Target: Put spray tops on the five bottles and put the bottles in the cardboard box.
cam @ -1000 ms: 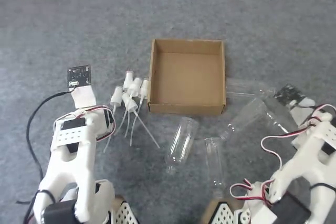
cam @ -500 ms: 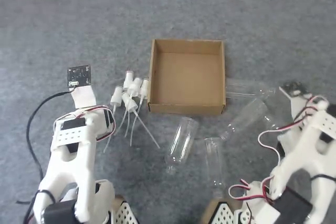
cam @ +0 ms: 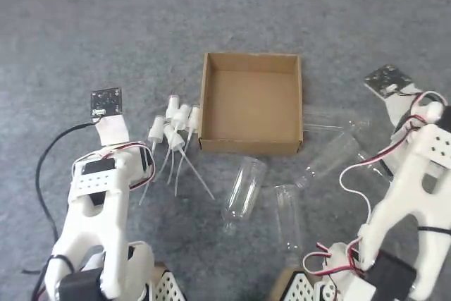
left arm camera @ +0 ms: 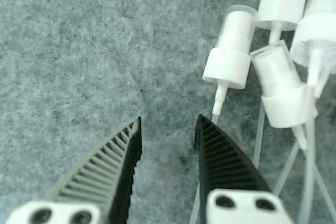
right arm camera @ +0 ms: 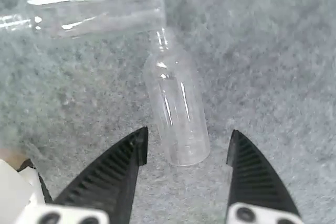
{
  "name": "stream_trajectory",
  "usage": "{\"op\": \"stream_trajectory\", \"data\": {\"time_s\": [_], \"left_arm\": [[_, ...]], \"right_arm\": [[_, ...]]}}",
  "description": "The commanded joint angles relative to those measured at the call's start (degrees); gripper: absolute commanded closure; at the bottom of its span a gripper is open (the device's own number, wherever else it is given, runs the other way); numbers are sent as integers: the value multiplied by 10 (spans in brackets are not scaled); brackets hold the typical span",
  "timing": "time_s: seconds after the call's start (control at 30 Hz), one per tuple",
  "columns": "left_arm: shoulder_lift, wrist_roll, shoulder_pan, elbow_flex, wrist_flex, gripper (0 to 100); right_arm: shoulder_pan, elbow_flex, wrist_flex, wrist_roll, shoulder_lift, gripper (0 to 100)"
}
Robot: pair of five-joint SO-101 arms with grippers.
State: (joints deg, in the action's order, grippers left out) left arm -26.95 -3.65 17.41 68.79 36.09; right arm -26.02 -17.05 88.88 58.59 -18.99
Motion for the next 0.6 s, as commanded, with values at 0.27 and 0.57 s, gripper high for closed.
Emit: {"op": "stream_trajectory", "data": {"time_s": [0.27,0.57], "left_arm": [[-21,3,-2,-5,-9,848],[-26,2,3,-6,0,848]], "right_arm": [[-8,-10,10,43,-10,779],[-17,-53,10,43,-10,779]]}}
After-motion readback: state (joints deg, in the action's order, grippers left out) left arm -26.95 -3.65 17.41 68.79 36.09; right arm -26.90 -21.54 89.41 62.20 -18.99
